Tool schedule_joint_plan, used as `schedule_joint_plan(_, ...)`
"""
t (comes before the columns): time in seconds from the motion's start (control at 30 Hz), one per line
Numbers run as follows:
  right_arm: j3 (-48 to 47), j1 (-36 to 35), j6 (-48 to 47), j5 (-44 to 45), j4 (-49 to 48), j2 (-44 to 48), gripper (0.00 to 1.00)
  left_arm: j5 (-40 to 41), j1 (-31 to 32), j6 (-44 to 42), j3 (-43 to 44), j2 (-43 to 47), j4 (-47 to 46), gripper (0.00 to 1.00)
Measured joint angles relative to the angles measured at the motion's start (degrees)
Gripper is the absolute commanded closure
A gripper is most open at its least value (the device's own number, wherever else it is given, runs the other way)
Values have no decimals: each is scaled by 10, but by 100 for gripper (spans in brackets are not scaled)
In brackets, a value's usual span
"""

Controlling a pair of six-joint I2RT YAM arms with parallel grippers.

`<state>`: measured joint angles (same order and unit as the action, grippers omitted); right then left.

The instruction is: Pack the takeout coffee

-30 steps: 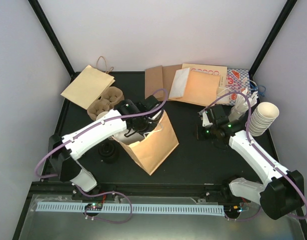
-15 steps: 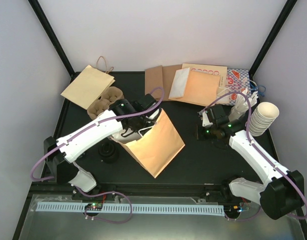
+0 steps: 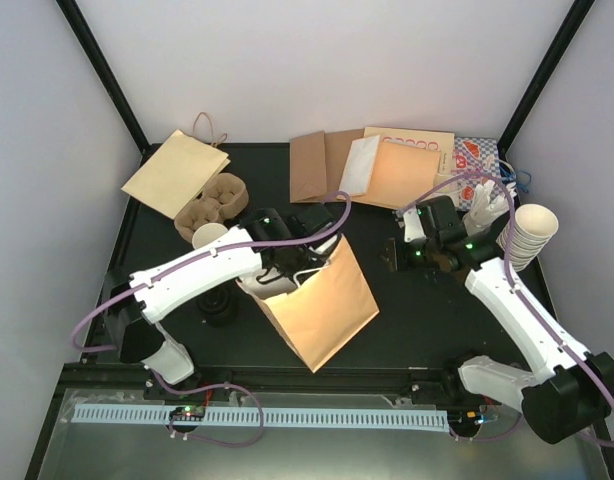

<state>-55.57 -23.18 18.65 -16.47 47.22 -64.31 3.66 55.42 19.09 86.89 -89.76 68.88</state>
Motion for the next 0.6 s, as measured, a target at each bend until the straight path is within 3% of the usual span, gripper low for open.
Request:
schedule_joint_plan(0.2, -55, -15, -8, -52, 3, 26, 55, 38, 25, 12, 26, -30, 12, 2)
schedule_joint_plan(0.6, -66, -26, -2, -117, -19, 75, 48, 156, 70, 28, 107, -63, 60, 3)
